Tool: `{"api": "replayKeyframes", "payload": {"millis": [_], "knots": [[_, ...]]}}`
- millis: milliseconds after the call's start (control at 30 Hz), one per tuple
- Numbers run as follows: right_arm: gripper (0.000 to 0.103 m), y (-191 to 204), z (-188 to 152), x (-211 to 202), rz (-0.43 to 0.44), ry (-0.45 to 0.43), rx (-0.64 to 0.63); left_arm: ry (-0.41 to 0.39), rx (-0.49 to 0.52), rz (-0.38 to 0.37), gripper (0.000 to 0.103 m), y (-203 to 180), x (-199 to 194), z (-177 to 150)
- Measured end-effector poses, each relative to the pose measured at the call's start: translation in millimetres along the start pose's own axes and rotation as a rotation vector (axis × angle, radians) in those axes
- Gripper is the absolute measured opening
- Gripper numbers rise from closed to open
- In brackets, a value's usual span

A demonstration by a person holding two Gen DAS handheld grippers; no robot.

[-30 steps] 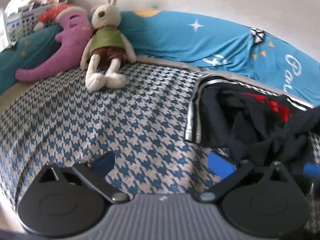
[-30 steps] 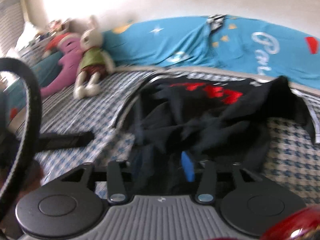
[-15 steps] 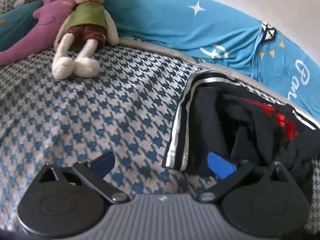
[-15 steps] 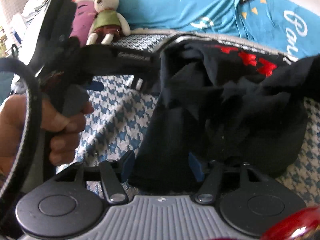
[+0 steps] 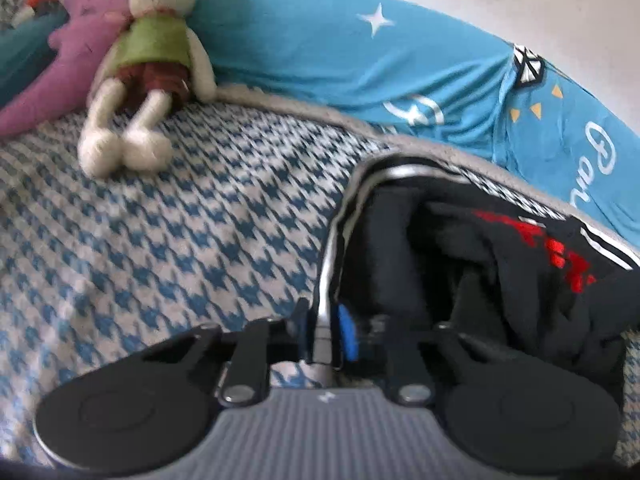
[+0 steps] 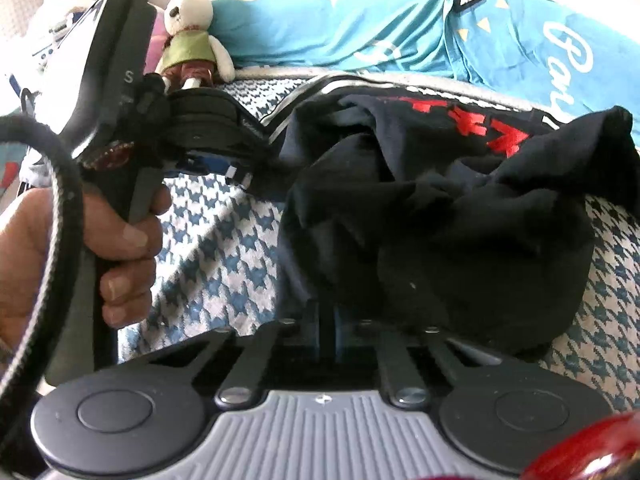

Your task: Fold clothes

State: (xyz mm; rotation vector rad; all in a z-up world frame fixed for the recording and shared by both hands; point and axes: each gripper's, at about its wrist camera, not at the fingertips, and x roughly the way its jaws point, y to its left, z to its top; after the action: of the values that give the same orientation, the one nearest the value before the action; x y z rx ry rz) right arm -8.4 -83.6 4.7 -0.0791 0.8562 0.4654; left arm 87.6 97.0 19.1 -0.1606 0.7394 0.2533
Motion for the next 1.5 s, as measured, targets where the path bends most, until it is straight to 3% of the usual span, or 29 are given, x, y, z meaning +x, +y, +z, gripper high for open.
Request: {"api": "replayKeyframes", "payload": {"millis": [267,467,567,633,700,733,800,900,1033,1300,1500], "knots": [[0.008,19,7,-29,0.244,-0.122,-0.034,-0.107,0.016,0.098,0.014,14,-17,30],[0.008,40,13,-38,0.451,-0.147,-0.058,-0.212,0.075,0.182,0.014,35,-31,62],[0.009,57,13,-35,0.538,-0.119,-0.106,-0.227,0.054,0.226,0.014,46,-31,74],[0.012,66,12,-33,0.548,-0.102,-0.144,-0.178,0.030,0.248,0.017,54,-24,75],[0.015,72,10,-31,0.526,-0.092,-0.181,-0.118,0.004,0.236,0.023,61,-16,73],[0.022,72,11,-31,0.511,-0.088,-0.189,-0.092,-0.010,0.220,0.028,64,-14,71],[0.028,69,12,-32,0.488,-0.094,-0.178,-0.087,-0.015,0.204,0.052,65,-15,69],[0.028,61,15,-35,0.457,-0.114,-0.151,-0.131,-0.011,0.191,0.066,63,-26,67],[0.028,49,19,-33,0.349,-0.127,-0.113,-0.121,-0.035,0.124,0.075,57,-34,63],[0.028,-2,37,-36,0.120,-0.167,0.042,-0.058,0.057,0.025,0.091,23,-42,38],[0.029,-55,54,-46,-0.010,-0.222,0.168,-0.039,0.142,-0.003,0.094,0,-47,18]]}}
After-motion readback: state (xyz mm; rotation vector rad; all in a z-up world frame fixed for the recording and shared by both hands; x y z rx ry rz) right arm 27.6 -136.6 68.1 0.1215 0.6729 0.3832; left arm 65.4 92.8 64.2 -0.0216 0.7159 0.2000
